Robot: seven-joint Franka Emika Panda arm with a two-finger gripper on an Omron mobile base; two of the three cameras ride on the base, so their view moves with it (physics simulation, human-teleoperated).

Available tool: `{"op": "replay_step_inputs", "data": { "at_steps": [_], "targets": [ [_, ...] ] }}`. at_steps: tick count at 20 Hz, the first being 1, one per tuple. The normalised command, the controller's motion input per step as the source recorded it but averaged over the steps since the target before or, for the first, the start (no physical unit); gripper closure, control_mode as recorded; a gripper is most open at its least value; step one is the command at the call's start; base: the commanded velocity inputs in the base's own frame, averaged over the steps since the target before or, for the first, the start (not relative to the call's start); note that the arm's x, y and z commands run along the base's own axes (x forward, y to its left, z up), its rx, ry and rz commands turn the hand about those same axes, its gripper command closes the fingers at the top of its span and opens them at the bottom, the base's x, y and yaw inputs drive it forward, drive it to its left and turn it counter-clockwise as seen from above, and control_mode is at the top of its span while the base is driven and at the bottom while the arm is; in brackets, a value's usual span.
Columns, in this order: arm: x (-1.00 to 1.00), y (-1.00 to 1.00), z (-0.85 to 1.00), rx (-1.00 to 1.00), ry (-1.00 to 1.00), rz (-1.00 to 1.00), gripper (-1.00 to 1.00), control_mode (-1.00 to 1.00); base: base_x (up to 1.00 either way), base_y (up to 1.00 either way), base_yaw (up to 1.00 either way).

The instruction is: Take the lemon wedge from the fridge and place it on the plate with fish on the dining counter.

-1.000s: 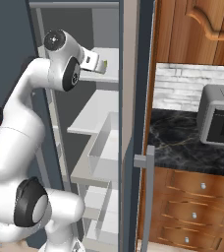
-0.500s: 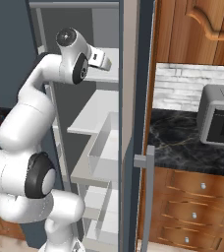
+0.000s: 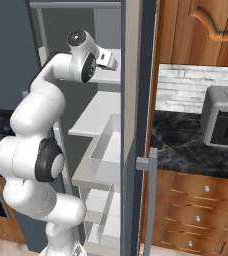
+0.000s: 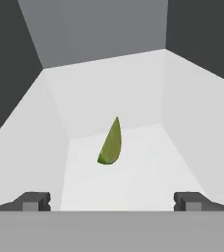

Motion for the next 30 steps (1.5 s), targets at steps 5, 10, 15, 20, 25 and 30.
{"op": "replay_step_inputs", "data": {
  "at_steps": [5, 10, 15, 20, 25, 30],
  "targets": [
    [0.68, -0.11, -0.17, 0.00, 0.00, 0.01, -1.00, -1.00, 0.00, 0.00, 0.00],
    [0.81, -0.01, -0.12, 0.00, 0.02, 0.00, -1.00, -1.00, 0.00, 0.00, 0.00],
    [0.60, 0.00, -0.13, 0.00, 0.05, 0.00, 1.00, -1.00, 0.00, 0.00, 0.00],
    [-0.47, 0.00, -0.77, 0.00, 0.00, 0.03, 1.00, -1.00, 0.00, 0.00, 0.00],
    [0.03, 0.00, -0.16, -0.01, -0.01, 0.02, 1.00, -1.00, 0.00, 0.00, 0.00],
    [-0.61, 0.00, 0.31, 0.00, -0.33, -0.01, 1.00, -1.00, 0.00, 0.00, 0.00]
  ]
}}
